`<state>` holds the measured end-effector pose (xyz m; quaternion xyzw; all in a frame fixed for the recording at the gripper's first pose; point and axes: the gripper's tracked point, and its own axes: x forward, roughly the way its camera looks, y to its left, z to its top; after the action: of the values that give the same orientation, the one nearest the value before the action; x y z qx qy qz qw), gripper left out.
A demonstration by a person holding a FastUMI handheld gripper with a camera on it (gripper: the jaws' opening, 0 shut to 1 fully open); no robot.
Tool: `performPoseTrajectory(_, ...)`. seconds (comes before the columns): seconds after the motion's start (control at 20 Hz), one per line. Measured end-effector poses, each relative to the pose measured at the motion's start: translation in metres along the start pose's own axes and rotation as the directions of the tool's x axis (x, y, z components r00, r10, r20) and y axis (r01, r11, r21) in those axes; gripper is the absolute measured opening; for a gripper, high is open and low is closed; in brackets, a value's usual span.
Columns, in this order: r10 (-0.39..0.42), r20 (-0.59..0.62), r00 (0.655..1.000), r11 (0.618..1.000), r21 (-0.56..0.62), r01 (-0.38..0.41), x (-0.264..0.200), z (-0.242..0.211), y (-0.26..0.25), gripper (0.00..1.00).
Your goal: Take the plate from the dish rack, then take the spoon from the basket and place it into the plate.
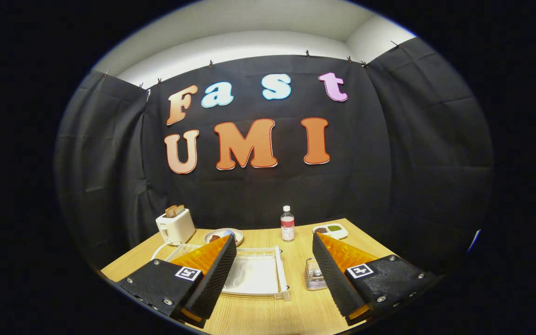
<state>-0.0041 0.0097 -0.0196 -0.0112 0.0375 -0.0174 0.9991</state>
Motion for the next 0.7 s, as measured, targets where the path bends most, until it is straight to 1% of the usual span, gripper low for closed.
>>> performPoseTrajectory(0.25, 0.007, -0.005, 1.000, 1.000, -0.016, -0.007, 0.008, 0.004, -0.001, 0.98)
performPoseTrajectory(0.35, 0.023, -0.013, 1.000, 0.999, -0.026, -0.023, 0.011, 0.003, 0.005, 0.98)
performPoseTrajectory(0.55, 0.053, -0.055, 0.997, 0.998, -0.037, -0.055, 0.020, -0.007, 0.021, 0.98)
performPoseTrajectory(0.7, 0.081, -0.101, 0.992, 0.996, -0.016, -0.083, 0.032, -0.016, 0.039, 0.98)
